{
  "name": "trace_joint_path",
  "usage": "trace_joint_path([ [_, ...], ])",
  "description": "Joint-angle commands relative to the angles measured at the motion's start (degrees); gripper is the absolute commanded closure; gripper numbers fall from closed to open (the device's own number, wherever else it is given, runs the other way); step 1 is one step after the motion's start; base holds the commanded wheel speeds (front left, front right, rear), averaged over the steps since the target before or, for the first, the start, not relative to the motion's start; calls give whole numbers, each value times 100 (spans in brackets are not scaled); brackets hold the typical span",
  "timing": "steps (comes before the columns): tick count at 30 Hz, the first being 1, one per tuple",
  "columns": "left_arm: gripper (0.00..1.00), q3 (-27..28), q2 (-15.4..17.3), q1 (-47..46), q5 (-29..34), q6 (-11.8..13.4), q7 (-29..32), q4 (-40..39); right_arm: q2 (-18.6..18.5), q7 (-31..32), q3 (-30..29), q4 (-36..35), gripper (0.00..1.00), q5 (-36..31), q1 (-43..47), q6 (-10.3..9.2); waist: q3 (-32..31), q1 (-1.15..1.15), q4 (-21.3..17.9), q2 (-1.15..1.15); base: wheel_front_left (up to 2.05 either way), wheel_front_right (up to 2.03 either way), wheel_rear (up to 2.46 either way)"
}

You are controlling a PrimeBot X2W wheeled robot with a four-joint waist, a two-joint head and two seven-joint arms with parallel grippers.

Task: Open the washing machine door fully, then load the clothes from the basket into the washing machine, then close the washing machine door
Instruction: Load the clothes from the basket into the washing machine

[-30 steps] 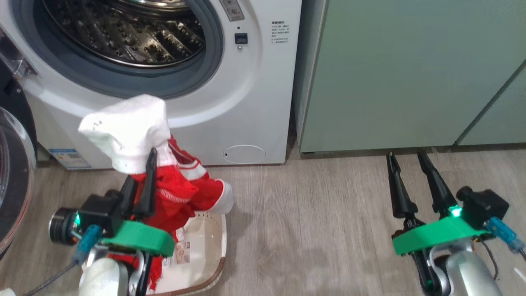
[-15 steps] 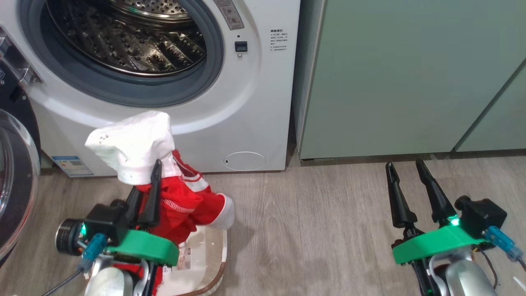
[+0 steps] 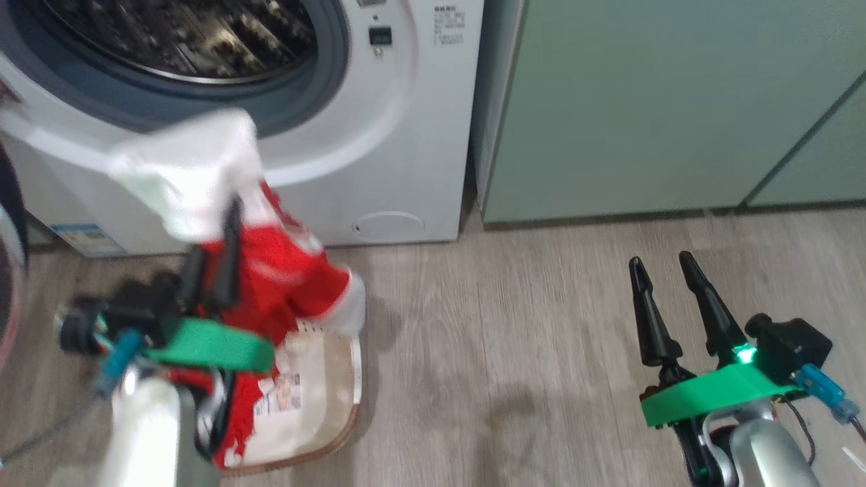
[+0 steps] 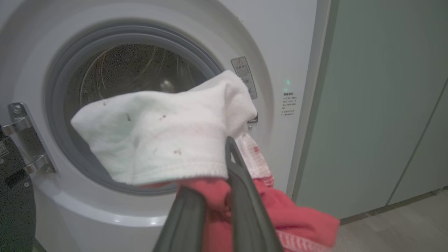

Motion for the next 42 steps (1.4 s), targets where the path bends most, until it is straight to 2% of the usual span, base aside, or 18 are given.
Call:
trace_joint_path([
  [1,100,301,37,-515,54,-30,-78,-264,-17,-54,166,-197,0,-39,-268,0,288,0,-86,0,0,0,0],
  [7,100,782,273,-1548,62,-136,-78,-114,-17,-54,228,-263,0,-5,-541,0,989,0,-318,0,0,0,0],
  [14,100,1108,805,-3046,307,-156,-78,449,-17,-54,378,-317,0,140,-954,0,1924,0,-642,0,0,0,0],
  [23,100,918,1482,-4876,572,-199,-78,1787,-17,-54,609,-387,0,453,-1400,0,2991,0,-1093,0,0,0,0],
  [28,100,696,2080,-6042,762,-282,-78,2576,-17,-54,789,-441,0,728,-1623,0,3545,0,-1356,0,0,0,0],
  [29,100,529,2335,-6517,880,-316,-71,2892,-17,-54,882,-437,0,856,-1680,0,3711,0,-1460,0,0,0,0],
  [31,100,230,2633,-6978,1135,-343,-69,3134,-17,-54,984,-416,0,976,-1725,0,3856,0,-1559,0,0,0,0],
  [35,100,-256,3013,-7700,1417,-373,-7,3582,-17,-54,1158,-399,0,1217,-1801,0,4050,0,-1732,0,0,0,0],
  [42,100,-475,3402,-8795,1426,-380,88,4125,-17,-54,1447,-392,0,1457,-1876,0,4200,0,-1985,0,0,0,0],
])
